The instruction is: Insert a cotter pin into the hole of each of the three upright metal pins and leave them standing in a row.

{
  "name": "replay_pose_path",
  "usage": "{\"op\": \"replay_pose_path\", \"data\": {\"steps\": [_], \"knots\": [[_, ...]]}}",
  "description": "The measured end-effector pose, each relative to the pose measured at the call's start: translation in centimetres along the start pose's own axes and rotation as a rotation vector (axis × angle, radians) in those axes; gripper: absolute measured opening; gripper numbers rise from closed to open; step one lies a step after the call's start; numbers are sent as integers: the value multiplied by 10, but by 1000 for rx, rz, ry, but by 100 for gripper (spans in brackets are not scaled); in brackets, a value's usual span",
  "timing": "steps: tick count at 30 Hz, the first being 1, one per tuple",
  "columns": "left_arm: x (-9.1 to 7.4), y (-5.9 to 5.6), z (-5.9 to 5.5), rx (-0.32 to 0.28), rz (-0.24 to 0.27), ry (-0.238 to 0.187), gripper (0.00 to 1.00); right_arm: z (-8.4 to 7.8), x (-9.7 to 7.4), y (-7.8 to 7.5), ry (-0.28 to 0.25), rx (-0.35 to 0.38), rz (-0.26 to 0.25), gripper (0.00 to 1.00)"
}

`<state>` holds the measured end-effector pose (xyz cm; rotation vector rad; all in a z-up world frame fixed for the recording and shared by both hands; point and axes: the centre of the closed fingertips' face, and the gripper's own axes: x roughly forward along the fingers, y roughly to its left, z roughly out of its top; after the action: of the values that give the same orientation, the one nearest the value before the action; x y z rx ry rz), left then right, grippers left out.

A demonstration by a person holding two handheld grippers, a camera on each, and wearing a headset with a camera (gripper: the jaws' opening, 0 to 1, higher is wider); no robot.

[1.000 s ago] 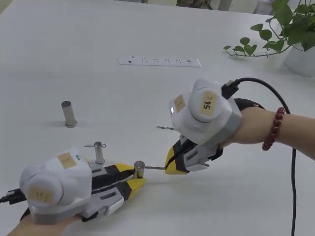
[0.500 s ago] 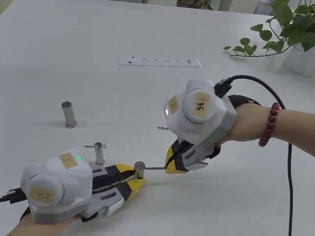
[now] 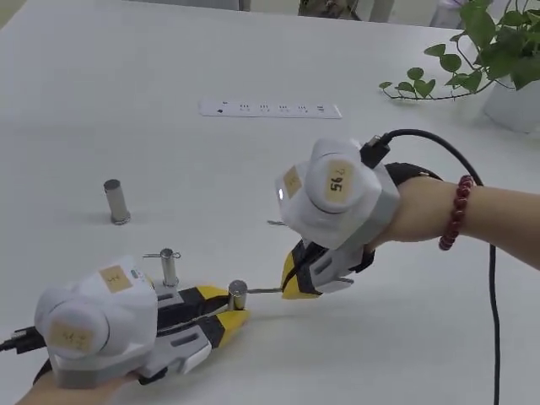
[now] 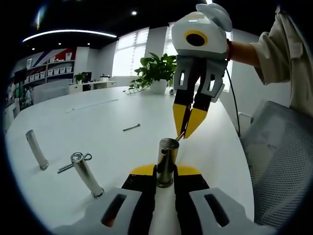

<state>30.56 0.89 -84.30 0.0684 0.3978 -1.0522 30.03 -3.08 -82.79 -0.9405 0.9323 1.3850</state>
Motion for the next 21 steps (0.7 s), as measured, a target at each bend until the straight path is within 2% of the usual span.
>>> {"op": "replay_pose_path", "data": {"steps": [21], "knots": [[0, 0, 0, 9, 11, 0, 12, 3, -1, 1, 12, 3, 3, 3]]}}
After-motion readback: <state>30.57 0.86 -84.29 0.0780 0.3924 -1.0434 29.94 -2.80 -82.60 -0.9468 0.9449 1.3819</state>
